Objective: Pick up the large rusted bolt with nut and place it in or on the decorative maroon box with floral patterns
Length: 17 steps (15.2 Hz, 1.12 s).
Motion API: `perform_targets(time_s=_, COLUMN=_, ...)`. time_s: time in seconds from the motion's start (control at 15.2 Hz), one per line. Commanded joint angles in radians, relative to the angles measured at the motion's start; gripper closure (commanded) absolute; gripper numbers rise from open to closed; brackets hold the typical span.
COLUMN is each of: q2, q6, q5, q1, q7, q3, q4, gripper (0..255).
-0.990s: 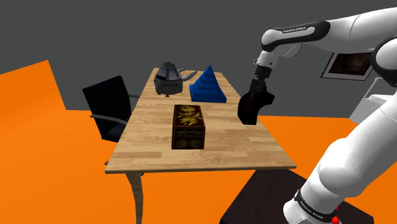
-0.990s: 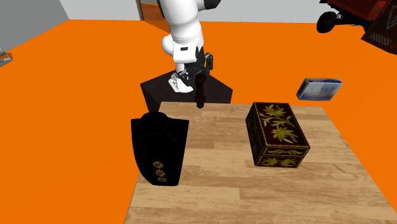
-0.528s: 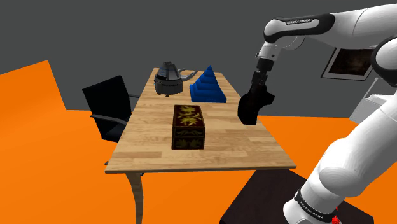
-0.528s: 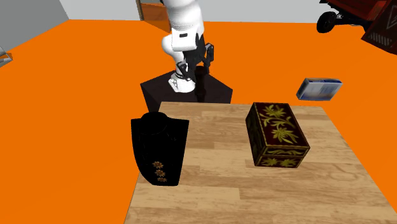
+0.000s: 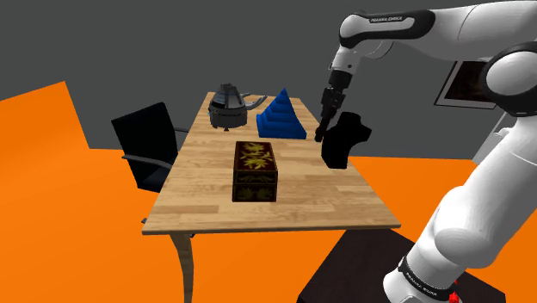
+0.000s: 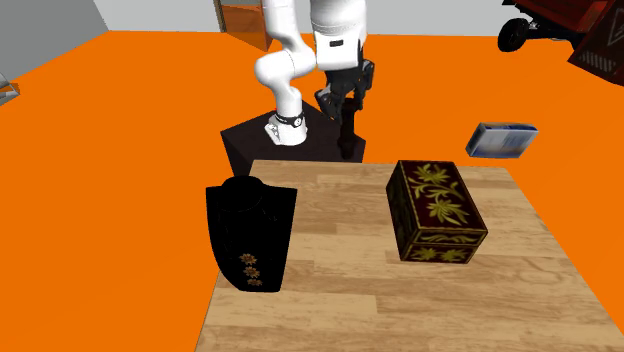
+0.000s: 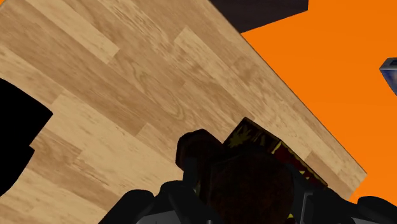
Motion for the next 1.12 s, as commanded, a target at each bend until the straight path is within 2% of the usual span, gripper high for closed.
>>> perform_targets(time_s=0.0, q2=0.040, q6=-0.003, q5=0.020, q1=0.018, q7=0.034, q3=0.018, q4=0.048, gripper=255)
perform_targets(time_s=0.59, q2=0.266, q6=-0.060, q5=0.103, q1=0.079, q7=0.177, q3=0.082, q4=0.354, gripper=255)
perform_targets(time_s=0.86, q2=0.401, q6=-0.114, q5=0.139, q1=0.093, q7=0.243, q3=0.106, q4=0.555, gripper=255)
perform_targets(time_s=1.06, q2=0.531, q6=-0.178, q5=0.169, q1=0.091, q7=0.300, q3=0.125, q4=0.761, gripper=255)
